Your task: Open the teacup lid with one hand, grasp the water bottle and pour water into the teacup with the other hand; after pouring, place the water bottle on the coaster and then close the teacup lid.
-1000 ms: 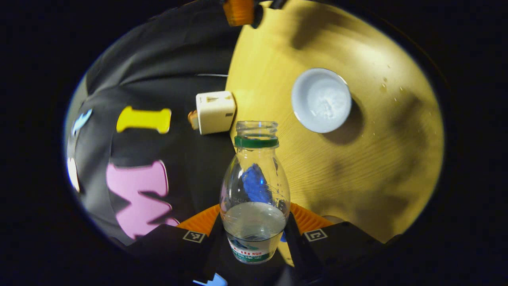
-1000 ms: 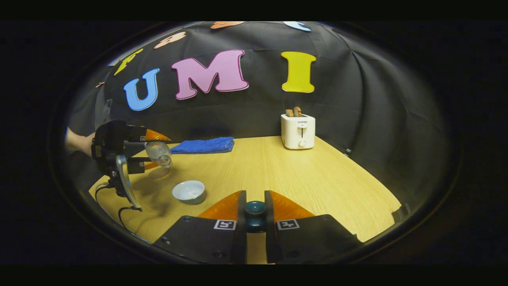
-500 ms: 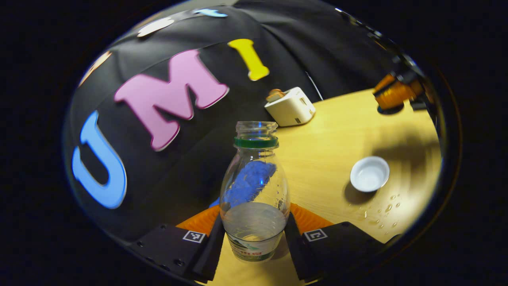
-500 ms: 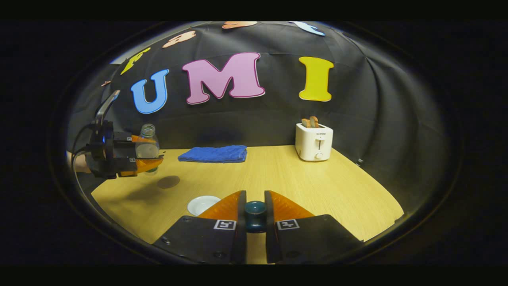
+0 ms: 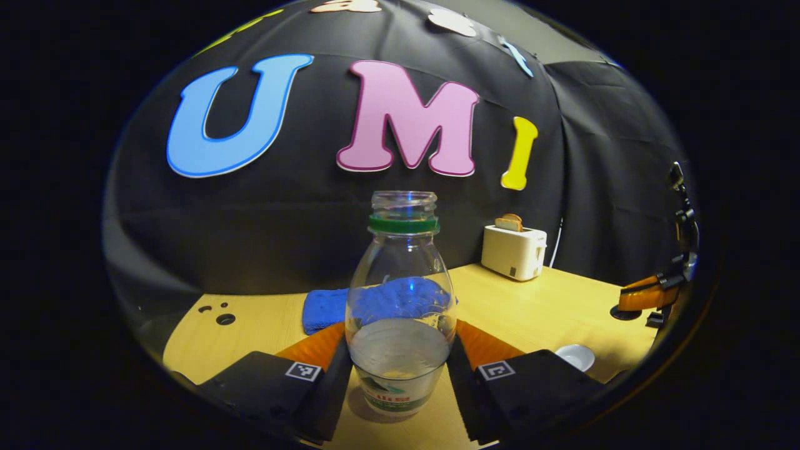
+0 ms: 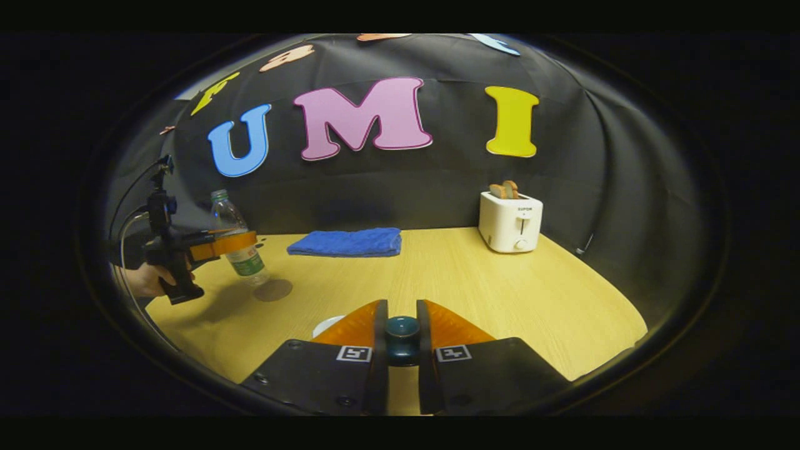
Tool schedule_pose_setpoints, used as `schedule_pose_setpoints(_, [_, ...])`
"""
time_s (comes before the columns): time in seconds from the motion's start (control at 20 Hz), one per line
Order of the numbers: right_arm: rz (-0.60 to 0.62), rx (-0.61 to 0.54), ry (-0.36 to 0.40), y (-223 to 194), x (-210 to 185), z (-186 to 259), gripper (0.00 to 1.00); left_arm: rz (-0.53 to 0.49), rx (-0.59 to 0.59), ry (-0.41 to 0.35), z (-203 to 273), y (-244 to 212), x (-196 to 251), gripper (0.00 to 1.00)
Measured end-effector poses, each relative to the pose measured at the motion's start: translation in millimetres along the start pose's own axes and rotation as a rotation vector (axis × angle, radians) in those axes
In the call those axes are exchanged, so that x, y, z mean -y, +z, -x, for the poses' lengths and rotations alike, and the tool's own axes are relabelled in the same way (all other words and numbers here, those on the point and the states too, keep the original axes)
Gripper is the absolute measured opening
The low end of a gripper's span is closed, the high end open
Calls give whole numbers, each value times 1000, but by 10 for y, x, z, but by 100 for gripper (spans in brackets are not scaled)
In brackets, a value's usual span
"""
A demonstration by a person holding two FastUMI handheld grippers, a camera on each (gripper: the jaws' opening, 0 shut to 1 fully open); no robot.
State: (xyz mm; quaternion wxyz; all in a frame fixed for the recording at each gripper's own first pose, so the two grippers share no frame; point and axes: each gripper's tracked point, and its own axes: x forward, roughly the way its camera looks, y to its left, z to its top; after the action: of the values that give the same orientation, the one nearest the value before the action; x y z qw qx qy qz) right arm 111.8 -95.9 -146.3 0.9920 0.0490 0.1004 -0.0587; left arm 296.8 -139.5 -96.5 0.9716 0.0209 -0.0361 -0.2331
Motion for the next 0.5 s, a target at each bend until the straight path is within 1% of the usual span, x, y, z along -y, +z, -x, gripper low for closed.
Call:
schedule_pose_setpoints(0.1, [2, -3, 3, -17, -80, -45, 27, 24, -6, 14, -25, -53, -16, 76])
schedule_pose_setpoints(0.25, [4, -4, 12, -26, -201, -104, 27, 88, -36, 24, -65, -130, 8, 76])
schedule_pose_setpoints(0.3, [5, -5, 15, -41, -227, -135, 27, 93, -47, 38, -38, -138, -6, 76])
schedule_pose_setpoints(0.4, [9, -8, 19, -58, -268, -149, 27, 108, -29, 40, -16, -51, 33, 77])
schedule_pose_setpoints(0.5, [13, -17, 24, -100, -310, -171, 27, 95, -44, 34, -61, -173, 28, 78])
